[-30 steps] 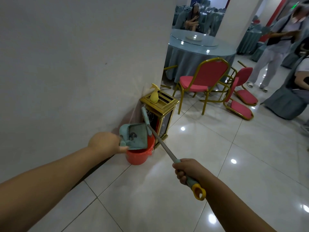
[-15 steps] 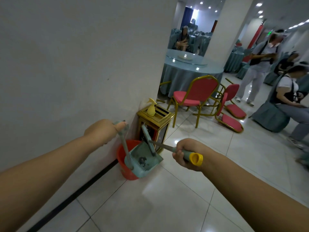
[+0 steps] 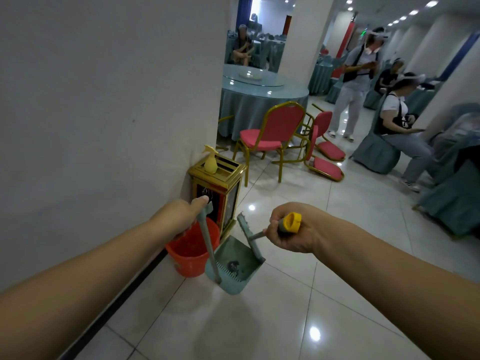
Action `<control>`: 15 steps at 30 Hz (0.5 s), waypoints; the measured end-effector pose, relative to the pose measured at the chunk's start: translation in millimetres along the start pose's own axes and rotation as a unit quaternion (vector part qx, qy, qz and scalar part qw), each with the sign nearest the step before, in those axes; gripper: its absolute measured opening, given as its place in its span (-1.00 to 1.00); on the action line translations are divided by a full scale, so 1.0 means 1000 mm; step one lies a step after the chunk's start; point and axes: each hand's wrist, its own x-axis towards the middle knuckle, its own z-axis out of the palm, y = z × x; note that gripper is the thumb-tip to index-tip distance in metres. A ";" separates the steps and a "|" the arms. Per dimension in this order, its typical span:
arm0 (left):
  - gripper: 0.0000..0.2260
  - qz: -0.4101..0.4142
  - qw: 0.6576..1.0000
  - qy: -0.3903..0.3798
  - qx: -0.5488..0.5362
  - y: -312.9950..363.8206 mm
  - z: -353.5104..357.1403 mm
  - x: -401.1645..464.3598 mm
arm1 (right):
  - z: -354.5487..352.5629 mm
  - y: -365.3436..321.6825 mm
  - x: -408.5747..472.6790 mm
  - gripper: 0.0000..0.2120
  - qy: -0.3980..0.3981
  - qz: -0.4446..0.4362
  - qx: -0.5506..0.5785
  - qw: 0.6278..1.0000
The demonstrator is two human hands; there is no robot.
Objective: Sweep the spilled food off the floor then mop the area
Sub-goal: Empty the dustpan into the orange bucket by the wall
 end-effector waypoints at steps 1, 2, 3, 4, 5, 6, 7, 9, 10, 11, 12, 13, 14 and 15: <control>-0.44 0.002 1.000 -0.013 0.005 -0.002 0.008 0.002 | -0.006 0.001 0.004 -0.93 0.009 0.007 0.001 1.000; -0.44 0.002 1.000 -0.026 0.008 -0.005 0.016 0.003 | -0.012 0.003 0.008 -0.93 0.018 0.012 0.000 1.000; -0.44 -0.001 0.999 -0.037 0.008 -0.009 0.026 0.004 | -0.018 0.005 0.012 -0.92 0.021 0.016 -0.003 1.000; -0.44 -0.005 0.999 -0.046 0.013 -0.012 0.035 0.006 | -0.024 0.006 0.016 -0.91 0.024 0.021 -0.006 0.999; -0.43 -0.011 0.998 -0.054 0.025 -0.015 0.046 0.007 | -0.030 0.008 0.019 -0.90 0.029 0.025 -0.007 0.999; -0.42 -0.016 0.997 -0.060 0.044 -0.019 0.056 0.008 | -0.037 0.008 0.023 -0.90 0.032 0.029 -0.004 0.999; -0.42 -0.024 0.996 -0.067 0.061 -0.023 0.067 0.009 | -0.043 0.008 0.027 -0.88 0.023 0.029 -0.004 0.999; -0.44 -0.042 0.993 -0.085 0.064 -0.031 0.087 0.010 | -0.055 0.008 0.040 -0.74 0.010 0.022 -0.028 0.999; -0.45 -0.051 0.993 -0.093 0.058 -0.036 0.096 0.012 | -0.060 0.007 0.047 -0.75 0.009 0.026 -0.029 0.999; -0.46 -0.058 0.992 -0.095 0.051 -0.040 0.105 0.015 | -0.063 0.006 0.052 -0.82 0.017 0.045 -0.016 0.999; -0.48 -0.061 0.992 -0.096 0.051 -0.043 0.113 0.018 | -0.067 0.006 0.060 -0.85 0.031 0.060 -0.003 0.998; -0.49 -0.068 0.991 -0.101 0.047 -0.045 0.121 0.020 | -0.071 0.005 0.069 -0.79 0.049 0.073 -0.005 0.996; -0.51 -0.076 0.991 -0.105 0.030 -0.047 0.131 0.025 | -0.076 0.003 0.079 -0.71 0.061 0.080 -0.019 0.995; -0.53 -0.089 0.990 -0.109 0.007 -0.046 0.140 0.029 | -0.080 0.000 0.088 -0.65 0.069 0.088 -0.029 0.993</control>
